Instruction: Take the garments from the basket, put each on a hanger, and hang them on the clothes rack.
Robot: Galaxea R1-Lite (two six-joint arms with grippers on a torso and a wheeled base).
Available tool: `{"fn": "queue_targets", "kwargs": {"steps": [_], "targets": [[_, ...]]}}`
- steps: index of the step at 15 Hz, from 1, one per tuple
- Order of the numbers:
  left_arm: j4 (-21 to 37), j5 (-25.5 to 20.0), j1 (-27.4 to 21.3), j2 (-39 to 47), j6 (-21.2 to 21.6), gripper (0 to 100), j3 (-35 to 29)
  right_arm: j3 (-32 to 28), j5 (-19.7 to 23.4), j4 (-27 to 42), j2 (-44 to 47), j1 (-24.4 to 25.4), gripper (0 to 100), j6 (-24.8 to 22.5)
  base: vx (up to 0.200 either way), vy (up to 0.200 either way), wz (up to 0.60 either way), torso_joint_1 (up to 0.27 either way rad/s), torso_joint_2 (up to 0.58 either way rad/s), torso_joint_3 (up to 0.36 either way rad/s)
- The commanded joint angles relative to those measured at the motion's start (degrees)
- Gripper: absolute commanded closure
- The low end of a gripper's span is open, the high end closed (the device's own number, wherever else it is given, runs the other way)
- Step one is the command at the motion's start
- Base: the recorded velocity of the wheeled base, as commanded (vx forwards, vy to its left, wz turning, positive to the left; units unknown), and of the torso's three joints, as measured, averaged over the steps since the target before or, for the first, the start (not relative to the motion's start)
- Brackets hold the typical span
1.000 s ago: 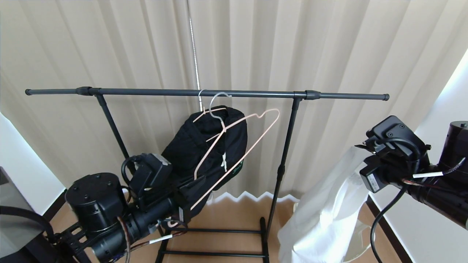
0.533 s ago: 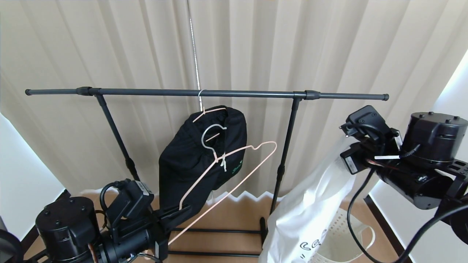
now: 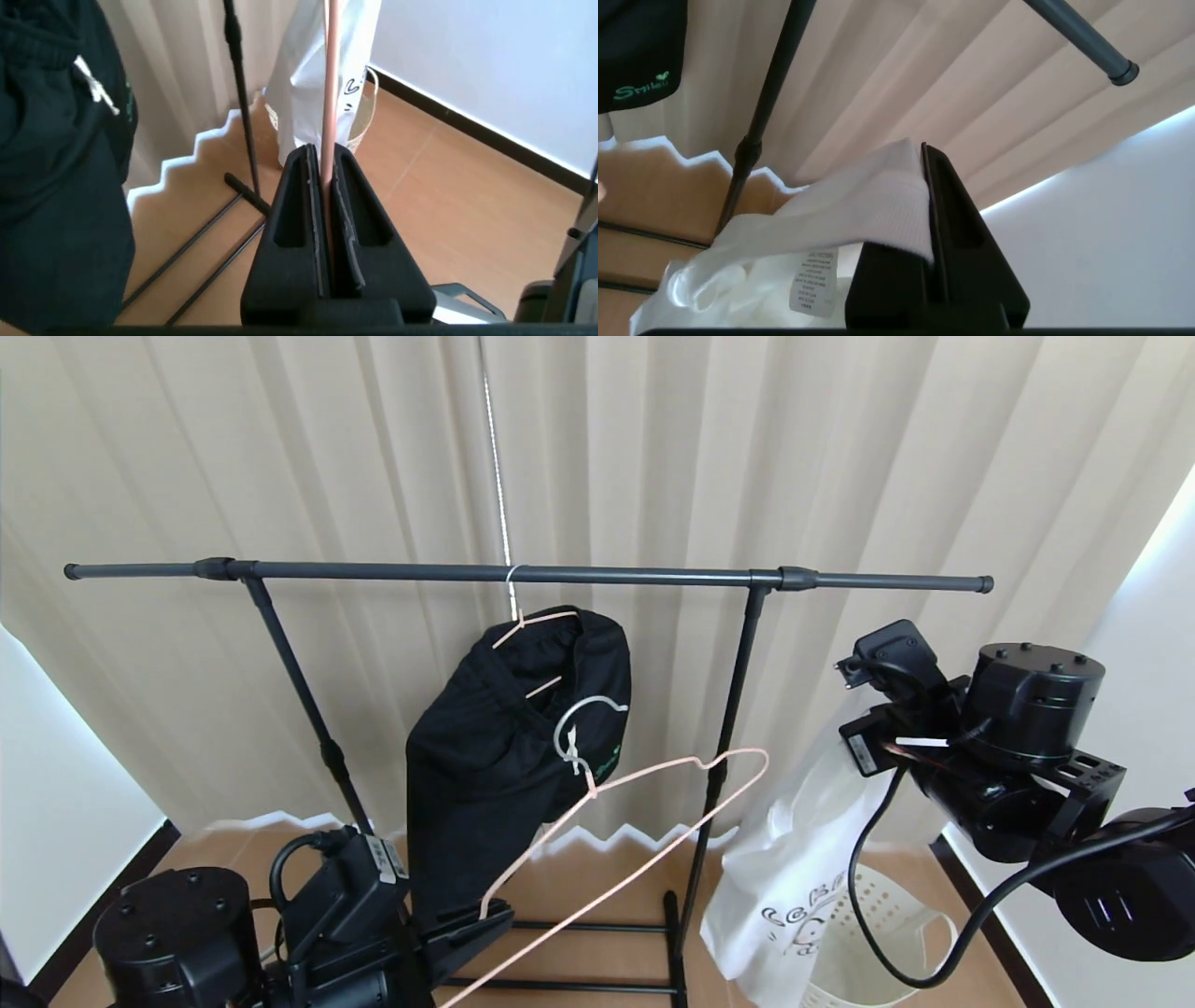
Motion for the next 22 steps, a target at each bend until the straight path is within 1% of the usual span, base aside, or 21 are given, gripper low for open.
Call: {"fn": "queue_targets", "kwargs": {"steps": [1,5,10,14,18,22], "targets": [[-0.1,0.1,-2.2,0.5,-0.2,100,0.1,0.0,-0.1,-0.2,0.3,0.2,100,0.3,0.000,0.000,0.00,0.000,0.00,0.000],[-0.1,0.1,-3.9,0.4,-2.2,100,0.1,-0.5,-0.6,-0.3,0.7,1.3,100,1.5,0.000,0.000,0.00,0.000,0.00,0.000],[-0.1,0.2,-6.9,2.4,-2.2,100,0.1,-0.2,-1.5,-0.3,1.0,3.9,100,2.4,0.000,0.000,0.00,0.000,0.00,0.000],[-0.1,0.9,-6.6,3.6,-2.2,100,-1.9,0.4,-3.8,-0.3,0.7,6.8,100,2.4,0.000,0.000,0.00,0.000,0.00,0.000],[-0.1,1.8,-5.8,3.5,-2.3,100,-2.6,1.5,-5.6,-0.3,0.1,9.7,100,2.5,0.000,0.000,0.00,0.000,0.00,0.000],[-0.1,1.8,-5.7,3.2,-3.1,100,-3.0,1.6,-5.9,-0.2,0.7,12.4,100,3.5,0.000,0.000,0.00,0.000,0.00,0.000]]}}
